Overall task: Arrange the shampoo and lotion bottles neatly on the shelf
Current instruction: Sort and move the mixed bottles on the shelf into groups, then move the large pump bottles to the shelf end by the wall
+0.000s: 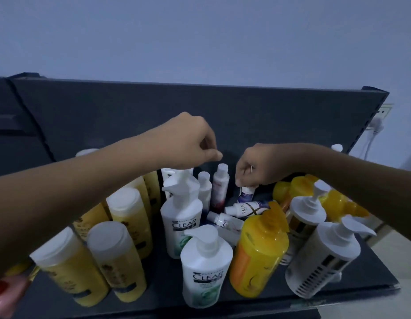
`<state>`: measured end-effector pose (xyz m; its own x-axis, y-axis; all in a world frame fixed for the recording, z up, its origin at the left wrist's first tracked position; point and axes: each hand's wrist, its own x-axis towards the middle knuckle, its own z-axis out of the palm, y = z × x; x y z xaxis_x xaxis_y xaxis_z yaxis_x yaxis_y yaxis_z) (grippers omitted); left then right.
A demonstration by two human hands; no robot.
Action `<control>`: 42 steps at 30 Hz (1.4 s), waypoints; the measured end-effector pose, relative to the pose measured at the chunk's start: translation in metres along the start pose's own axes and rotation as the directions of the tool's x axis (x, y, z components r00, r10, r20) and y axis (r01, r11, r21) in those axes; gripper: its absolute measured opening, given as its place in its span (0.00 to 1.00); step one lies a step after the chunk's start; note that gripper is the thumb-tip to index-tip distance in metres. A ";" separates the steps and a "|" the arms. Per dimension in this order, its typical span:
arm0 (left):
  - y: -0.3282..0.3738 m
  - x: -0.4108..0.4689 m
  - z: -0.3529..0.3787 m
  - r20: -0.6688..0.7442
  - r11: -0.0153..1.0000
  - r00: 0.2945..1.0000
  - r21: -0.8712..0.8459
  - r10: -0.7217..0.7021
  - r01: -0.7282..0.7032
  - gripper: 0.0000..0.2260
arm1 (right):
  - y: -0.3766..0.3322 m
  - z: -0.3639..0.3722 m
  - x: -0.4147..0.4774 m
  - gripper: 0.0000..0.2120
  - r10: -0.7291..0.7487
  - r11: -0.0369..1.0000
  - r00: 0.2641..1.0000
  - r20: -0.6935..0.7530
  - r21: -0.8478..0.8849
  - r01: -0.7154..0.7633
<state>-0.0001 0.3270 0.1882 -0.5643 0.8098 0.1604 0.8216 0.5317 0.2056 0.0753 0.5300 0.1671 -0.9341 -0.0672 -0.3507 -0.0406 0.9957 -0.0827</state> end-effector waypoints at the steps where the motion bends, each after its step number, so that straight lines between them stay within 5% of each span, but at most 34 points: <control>1: 0.012 -0.010 -0.002 0.022 1.000 1.000 -0.007 -0.001 0.001 0.13 | 0.000 -0.005 -0.007 0.15 -0.023 0.999 1.000 0.016 0.049 0.022; 4: 0.039 -0.042 -0.001 0.174 1.000 0.985 0.027 0.010 -0.015 0.18 | -0.004 -0.013 -0.043 0.20 -0.122 0.984 0.993 -0.006 0.133 0.122; 9: 0.060 -0.080 0.037 0.417 0.947 0.899 0.322 -0.138 -0.004 0.23 | -0.009 0.004 -0.089 0.31 -0.175 0.984 0.974 0.140 0.065 0.168; 17: 0.061 -0.089 0.053 0.375 0.936 0.897 0.335 -0.235 0.105 0.17 | -0.018 0.049 -0.086 0.13 -0.082 0.994 0.981 -0.178 -0.085 0.068; 21: 0.047 -0.095 0.049 0.363 0.936 0.898 0.329 -0.250 0.127 0.19 | -0.024 0.039 -0.081 0.08 0.091 0.992 0.992 -0.090 0.091 -0.083; 26: 0.034 -0.098 0.044 0.333 0.931 0.913 0.346 -0.236 0.115 0.19 | -0.018 0.039 -0.088 0.08 0.126 0.975 0.987 -0.096 0.197 -0.105; 33: 0.056 -0.096 0.046 0.205 0.822 0.978 0.561 -0.027 -0.095 0.22 | -0.012 0.038 -0.117 0.04 0.199 0.921 0.956 -0.214 0.374 -0.108; 38: 0.086 -0.078 0.049 0.056 0.978 0.998 0.208 0.002 -0.013 0.16 | -0.008 0.010 -0.166 0.05 0.219 0.914 0.951 -0.217 0.388 -0.121; 42: 0.115 -0.062 0.070 0.023 0.993 1.000 -0.117 0.006 -0.003 0.11 | 0.006 -0.004 -0.214 0.07 0.237 0.905 0.947 -0.218 0.404 -0.134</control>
<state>0.1353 0.3553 0.1344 -0.5575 0.8185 0.1389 0.8081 0.4966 0.3169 0.2735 0.5505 0.2457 -0.9712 0.1864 -0.1483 0.2316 0.8845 -0.4051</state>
